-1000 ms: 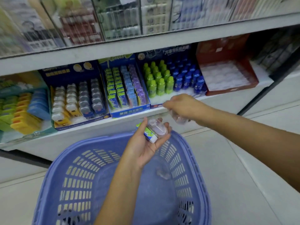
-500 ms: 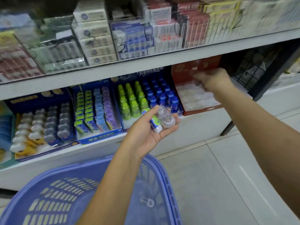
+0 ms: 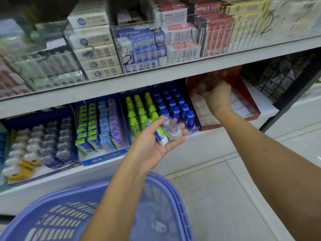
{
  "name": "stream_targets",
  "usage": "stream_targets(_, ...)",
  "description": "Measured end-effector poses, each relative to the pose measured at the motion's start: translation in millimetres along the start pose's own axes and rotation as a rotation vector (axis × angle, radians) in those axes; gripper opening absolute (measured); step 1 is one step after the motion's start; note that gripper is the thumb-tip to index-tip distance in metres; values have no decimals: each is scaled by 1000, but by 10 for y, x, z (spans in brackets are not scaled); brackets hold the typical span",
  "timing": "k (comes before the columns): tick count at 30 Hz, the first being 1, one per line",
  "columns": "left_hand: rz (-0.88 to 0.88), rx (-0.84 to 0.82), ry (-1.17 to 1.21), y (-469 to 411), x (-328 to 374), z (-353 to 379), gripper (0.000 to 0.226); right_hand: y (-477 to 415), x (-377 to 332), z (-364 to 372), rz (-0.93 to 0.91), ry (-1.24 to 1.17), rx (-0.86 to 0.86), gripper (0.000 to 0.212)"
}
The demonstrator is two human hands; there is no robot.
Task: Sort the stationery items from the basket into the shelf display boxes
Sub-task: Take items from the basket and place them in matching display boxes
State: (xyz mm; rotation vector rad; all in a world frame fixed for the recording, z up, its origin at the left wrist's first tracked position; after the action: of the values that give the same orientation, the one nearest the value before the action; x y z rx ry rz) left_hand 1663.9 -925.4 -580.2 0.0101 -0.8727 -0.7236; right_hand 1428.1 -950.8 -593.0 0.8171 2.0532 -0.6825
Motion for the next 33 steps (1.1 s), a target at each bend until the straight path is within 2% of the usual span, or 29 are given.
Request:
stream_targets(10,-15,-10,7,-57,5,-61,37,-49,40,177,-54,71,24,22)
stream_targets(14,-13,-7,15,-70,-8,-100,34,-93,15,232,-97,247,30,19)
stream_targets(21,-31,-22,21,-35,-18,-57,33,-91,1,227,-64,350,33,22)
stream_targets(24,-35,-26,17,13,-29,-21,24,-92,-13,163,-25,299,-54,21)
stream_targets(26,-20,-22,10,30,-43,-22,26,-52,-55,106,11,299,-108,23)
stream_targets(29,43,6,-16,16,-55,-27,25,15,-252,-83,46,341,-60,29)
stream_targets(30,75,22,-12,7,-63,-19,24,56,-333,-169,83,306,-105,31)
stream_targets(31,111,38,3,-7,-75,-4,22,130,-414,-246,154,211,-223,34)
stream_targets(33,194,52,26,-33,-118,51,19,397,-579,-380,300,-4,-584,39)
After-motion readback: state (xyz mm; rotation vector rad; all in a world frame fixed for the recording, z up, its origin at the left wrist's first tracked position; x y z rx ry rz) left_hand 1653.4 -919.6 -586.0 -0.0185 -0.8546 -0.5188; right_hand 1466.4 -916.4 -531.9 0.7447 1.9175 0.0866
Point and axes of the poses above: each hand's wrist, its own y-axis away from the middle knuckle, its own z-axis out of the palm, x = y × z, the point moved 1 cm from there along -y, towards the middle knuckle, and after that the axes turned 12 degrees about z, right-handed, at the moved point
